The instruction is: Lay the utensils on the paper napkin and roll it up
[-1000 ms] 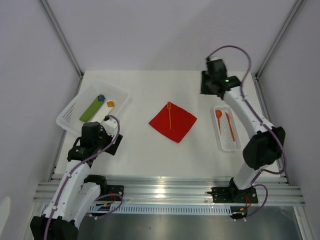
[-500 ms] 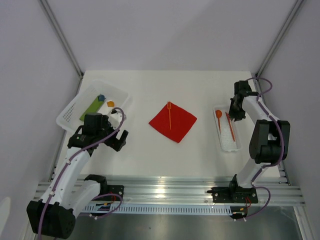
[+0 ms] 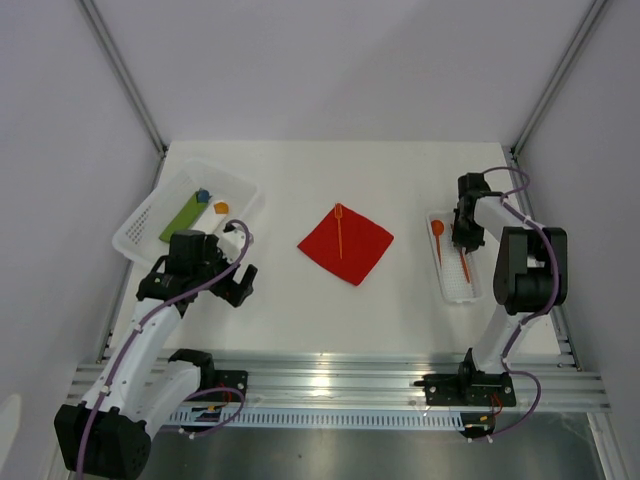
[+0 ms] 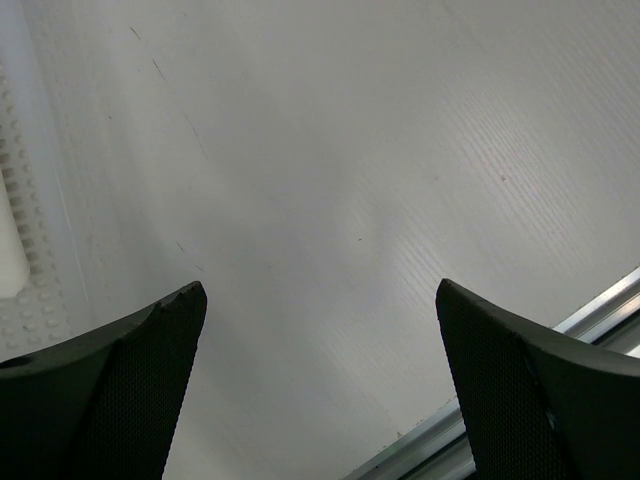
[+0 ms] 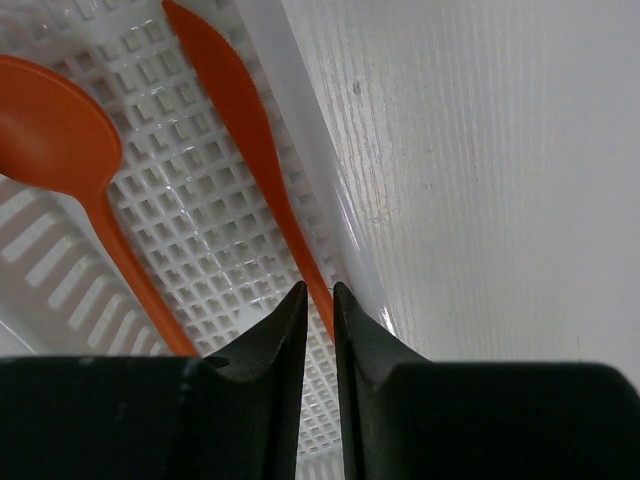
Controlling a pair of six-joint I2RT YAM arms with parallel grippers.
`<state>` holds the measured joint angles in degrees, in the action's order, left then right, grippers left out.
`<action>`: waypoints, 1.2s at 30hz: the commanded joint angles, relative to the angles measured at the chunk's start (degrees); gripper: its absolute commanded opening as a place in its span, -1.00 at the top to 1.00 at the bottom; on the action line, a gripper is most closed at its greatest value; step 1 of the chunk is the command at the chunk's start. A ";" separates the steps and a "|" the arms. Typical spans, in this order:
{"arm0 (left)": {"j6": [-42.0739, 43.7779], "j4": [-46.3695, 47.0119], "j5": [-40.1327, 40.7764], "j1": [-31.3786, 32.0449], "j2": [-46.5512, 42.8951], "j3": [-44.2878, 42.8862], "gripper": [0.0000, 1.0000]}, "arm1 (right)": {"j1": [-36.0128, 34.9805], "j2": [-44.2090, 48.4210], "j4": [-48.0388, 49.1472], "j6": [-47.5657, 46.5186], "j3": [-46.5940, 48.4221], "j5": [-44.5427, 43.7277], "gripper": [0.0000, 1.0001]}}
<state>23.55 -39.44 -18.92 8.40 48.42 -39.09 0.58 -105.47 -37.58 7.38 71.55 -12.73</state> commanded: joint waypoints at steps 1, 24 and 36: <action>-0.08 1.82 -1.39 0.39 -0.44 0.77 -0.99 | -0.40 -0.61 2.16 -0.52 0.08 -2.65 0.60; -0.17 1.74 -0.33 0.39 -0.26 0.42 -0.99 | -3.13 -1.32 0.06 -0.96 0.87 2.37 1.00; -0.26 1.74 0.55 0.39 -0.26 0.51 -0.99 | -8.92 8.96 -1.89 1.40 11.77 -5.54 1.00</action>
<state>23.51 -38.61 -18.22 8.40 48.42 -38.57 -5.85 -101.78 -40.01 6.09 79.20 -15.11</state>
